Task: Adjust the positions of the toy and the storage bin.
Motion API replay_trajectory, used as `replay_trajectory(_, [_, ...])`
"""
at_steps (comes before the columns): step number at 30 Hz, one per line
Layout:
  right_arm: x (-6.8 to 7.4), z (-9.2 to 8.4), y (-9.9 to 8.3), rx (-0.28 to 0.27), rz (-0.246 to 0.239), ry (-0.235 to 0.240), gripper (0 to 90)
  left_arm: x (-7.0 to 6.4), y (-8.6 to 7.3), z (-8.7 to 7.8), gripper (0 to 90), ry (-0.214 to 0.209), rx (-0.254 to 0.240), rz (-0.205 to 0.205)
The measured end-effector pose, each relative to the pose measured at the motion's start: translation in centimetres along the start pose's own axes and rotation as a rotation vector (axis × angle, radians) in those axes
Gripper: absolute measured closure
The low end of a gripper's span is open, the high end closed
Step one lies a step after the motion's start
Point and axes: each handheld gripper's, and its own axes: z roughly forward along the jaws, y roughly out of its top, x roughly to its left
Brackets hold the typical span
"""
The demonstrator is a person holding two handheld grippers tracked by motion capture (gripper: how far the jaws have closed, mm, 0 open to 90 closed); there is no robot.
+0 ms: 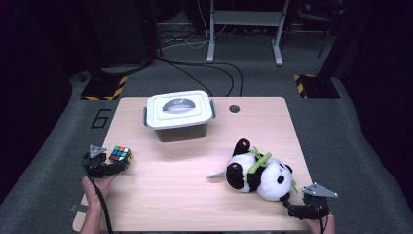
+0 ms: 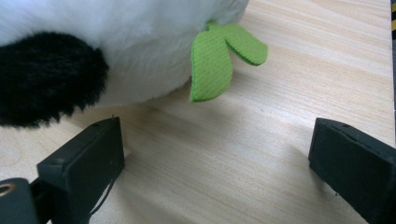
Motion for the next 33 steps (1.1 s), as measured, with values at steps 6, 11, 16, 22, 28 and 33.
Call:
replay_trajectory(6, [0.0,0.0,0.0,0.001,0.0,0.001,2.6,-1.0,0.8,-1.7,10.0,-0.026,-0.025,0.023])
replay_trajectory(11, [0.0,0.0,0.0,0.0,0.001,0.0,2.7,-2.5,1.2,-2.5,9.3,-0.063,-0.041,0.046])
replay_trajectory(16, [0.0,0.0,0.0,0.001,0.0,0.001,2.6,-3.9,1.3,-2.5,8.7,-0.098,-0.041,0.075])
replay_trajectory(22, [0.0,0.0,0.0,0.0,0.001,0.002,2.8,-6.5,1.2,-1.7,7.5,-0.169,-0.01,0.122])
replay_trajectory(28, [0.0,0.0,0.0,0.0,0.002,0.002,3.0,-8.7,1.0,-0.8,5.7,-0.222,0.015,0.15])
replay_trajectory(33, [0.0,0.0,0.0,-0.001,0.003,0.0,3.0,-10.5,0.9,-0.2,4.5,-0.269,0.031,0.183])
